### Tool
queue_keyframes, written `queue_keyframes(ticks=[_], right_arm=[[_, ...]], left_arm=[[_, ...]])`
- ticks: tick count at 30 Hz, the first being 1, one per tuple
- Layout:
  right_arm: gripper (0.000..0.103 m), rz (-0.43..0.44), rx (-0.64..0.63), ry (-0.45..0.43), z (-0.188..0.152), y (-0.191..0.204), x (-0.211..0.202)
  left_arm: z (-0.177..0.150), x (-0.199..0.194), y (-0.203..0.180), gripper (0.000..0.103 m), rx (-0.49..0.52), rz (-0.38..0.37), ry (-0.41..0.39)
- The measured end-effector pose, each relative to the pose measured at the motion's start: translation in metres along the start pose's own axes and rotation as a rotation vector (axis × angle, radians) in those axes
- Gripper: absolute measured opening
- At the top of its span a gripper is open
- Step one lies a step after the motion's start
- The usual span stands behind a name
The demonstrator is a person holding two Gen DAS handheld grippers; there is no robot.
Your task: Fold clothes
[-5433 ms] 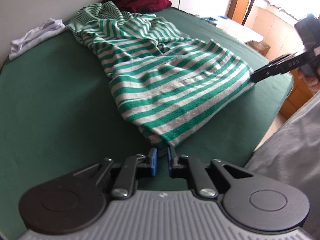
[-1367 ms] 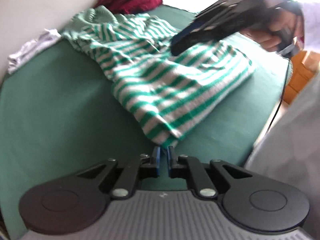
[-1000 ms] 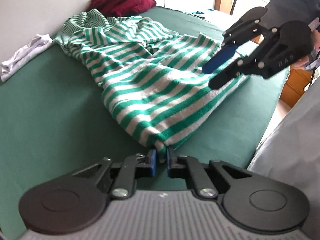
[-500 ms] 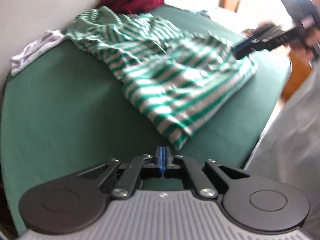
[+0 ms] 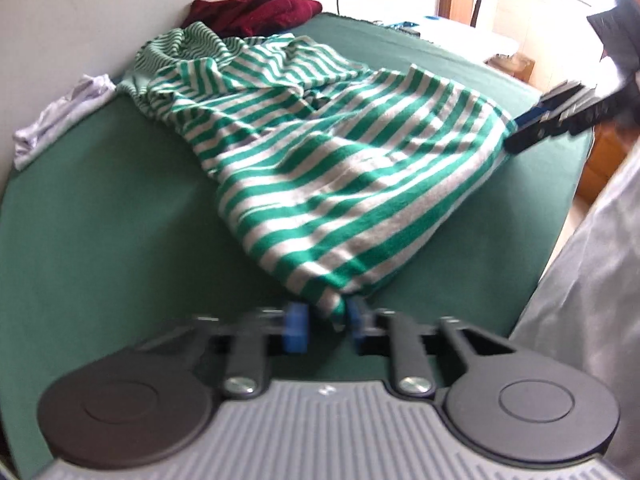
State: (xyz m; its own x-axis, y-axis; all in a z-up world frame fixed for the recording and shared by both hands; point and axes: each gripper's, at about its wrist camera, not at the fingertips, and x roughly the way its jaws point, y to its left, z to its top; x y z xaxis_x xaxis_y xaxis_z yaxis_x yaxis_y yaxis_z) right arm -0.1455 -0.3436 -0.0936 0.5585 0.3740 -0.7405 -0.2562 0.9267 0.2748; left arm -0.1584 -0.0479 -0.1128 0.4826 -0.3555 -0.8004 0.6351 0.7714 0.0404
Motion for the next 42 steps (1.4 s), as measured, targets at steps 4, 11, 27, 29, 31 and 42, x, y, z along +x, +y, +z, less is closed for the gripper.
queue_keyframes(ticks=[4,11,27,29,31,42], right_arm=[[0.023,-0.013,-0.025,-0.056,-0.001,-0.001,0.004],[0.013,0.065,-0.034,-0.073,0.013,-0.006,-0.017],[0.013,0.083,-0.091,-0.015,0.016,-0.018,-0.026],[0.024,0.074,-0.128,-0.012,0.013,-0.015,-0.023],[0.038,0.078,-0.143,-0.005,0.010,-0.015,-0.021],[0.033,0.077,-0.090,-0.046,0.004,-0.018,-0.007]], left_arm=[[0.002,0.003,0.002,0.006,-0.068,-0.007,-0.013],[0.010,-0.019,-0.006,0.003,-0.117,-0.004,-0.046],[0.002,-0.027,-0.024,0.007,-0.164,0.052,-0.032],[0.000,-0.024,-0.023,0.029,-0.169,0.063,-0.032],[-0.002,-0.021,-0.021,0.048,-0.176,0.075,-0.033],[0.000,0.003,-0.008,0.051,-0.314,-0.024,-0.057]])
